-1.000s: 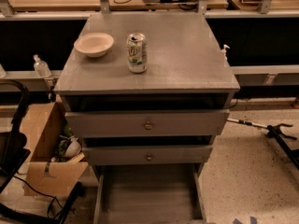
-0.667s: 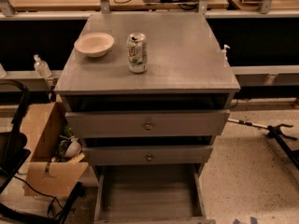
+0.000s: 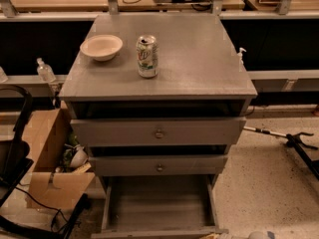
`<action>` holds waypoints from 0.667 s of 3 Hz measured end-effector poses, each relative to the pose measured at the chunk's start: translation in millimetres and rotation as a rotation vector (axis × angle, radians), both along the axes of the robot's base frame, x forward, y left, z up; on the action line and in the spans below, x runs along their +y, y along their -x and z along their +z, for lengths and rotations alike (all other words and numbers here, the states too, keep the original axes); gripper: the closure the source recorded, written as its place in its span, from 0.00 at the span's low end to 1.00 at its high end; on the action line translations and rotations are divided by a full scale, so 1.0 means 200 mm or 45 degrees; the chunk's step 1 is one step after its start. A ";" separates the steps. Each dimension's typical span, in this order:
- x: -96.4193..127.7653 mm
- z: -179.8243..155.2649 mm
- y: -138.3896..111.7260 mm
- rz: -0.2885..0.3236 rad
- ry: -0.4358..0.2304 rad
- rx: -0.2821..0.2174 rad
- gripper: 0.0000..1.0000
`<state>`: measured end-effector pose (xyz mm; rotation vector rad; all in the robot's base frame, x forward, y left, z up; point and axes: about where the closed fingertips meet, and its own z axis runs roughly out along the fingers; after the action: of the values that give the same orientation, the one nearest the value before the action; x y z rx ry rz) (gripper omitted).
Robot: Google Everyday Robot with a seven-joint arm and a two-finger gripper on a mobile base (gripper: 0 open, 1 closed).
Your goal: Close bottom drawer
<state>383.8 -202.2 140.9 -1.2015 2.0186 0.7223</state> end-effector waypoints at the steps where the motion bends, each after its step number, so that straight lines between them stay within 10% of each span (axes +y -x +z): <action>1: 0.00 0.00 0.00 0.000 0.000 0.000 1.00; 2: 0.02 -0.03 -0.13 0.002 0.020 0.010 1.00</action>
Offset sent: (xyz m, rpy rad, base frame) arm 0.2269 0.0349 -0.0460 -0.1360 0.0595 0.0085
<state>409.5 -197.4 134.9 -1.2114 2.0335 0.7141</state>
